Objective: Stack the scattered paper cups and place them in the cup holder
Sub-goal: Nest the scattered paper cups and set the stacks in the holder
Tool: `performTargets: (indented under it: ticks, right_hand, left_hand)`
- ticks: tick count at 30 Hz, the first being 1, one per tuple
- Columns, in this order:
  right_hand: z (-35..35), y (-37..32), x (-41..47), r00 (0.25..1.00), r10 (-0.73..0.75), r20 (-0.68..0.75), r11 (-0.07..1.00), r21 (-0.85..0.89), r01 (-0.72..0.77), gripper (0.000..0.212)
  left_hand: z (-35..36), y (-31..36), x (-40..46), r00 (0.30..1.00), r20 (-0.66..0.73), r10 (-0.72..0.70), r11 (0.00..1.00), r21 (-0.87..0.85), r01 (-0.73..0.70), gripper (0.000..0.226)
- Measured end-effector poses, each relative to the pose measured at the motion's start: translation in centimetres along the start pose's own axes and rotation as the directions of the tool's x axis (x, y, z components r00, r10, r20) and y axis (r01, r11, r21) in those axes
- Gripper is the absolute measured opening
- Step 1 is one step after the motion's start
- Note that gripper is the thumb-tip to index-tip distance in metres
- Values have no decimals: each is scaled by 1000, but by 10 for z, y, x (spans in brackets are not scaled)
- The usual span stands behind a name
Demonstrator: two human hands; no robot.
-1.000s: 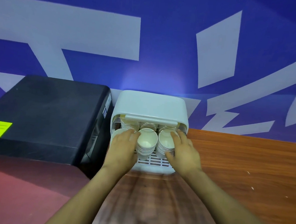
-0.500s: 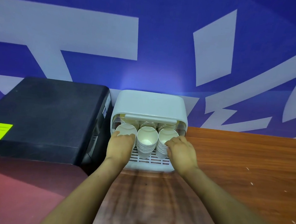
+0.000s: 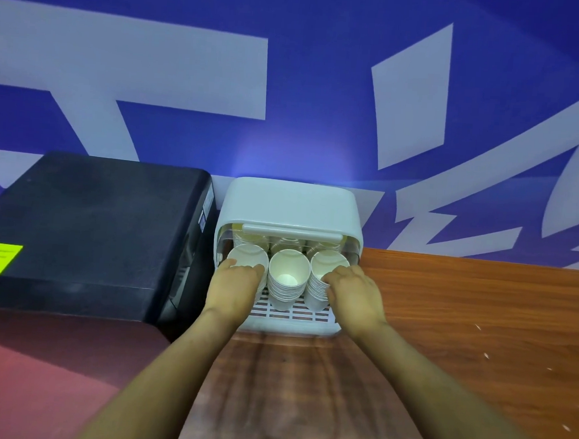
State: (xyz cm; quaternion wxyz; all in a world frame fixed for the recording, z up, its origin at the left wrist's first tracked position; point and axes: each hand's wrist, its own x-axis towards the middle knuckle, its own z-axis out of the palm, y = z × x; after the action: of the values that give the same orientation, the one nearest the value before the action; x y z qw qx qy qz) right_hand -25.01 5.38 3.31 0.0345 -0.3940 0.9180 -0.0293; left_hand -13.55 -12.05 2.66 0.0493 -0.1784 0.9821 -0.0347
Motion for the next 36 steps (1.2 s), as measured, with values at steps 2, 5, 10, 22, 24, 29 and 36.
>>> performTargets:
  ticks: [2, 5, 10, 22, 24, 29, 36]
  right_hand:
    - [-1, -1, 1, 1000, -1, 13, 1000, 3, 1, 37]
    - [-7, -1, -2, 1000, 1, 9, 999, 36, -1, 34]
    - [-27, 2, -10, 980, 13, -197, 986, 163, 20, 24]
    - [-44, -7, 14, 983, 0, -183, 976, 213, 40, 41]
    - [-39, -5, 7, 972, -13, -233, 977, 206, 62, 33]
    - [-20, -1, -15, 962, -103, -252, 974, 171, 150, 16]
    - [17, -3, -42, 974, -202, -101, 977, 49, 208, 35]
  left_hand:
    - [-1, 0, 1, 1000, 18, 2, 1000, -25, -2, 26]
    - [-4, -4, 3, 1000, -2, 0, 997, -80, 0, 24]
    - [-24, -11, -11, 985, -170, -10, 979, -204, -26, 21]
    - [-44, -6, 24, 944, -330, -1, 978, -196, -67, 28]
    - [-39, -5, 17, 936, -352, 10, 983, -169, -74, 28]
    - [-15, -2, -14, 931, -358, 77, 980, -146, -137, 34]
    - [17, 12, -42, 976, -179, 124, 969, -191, -159, 38]
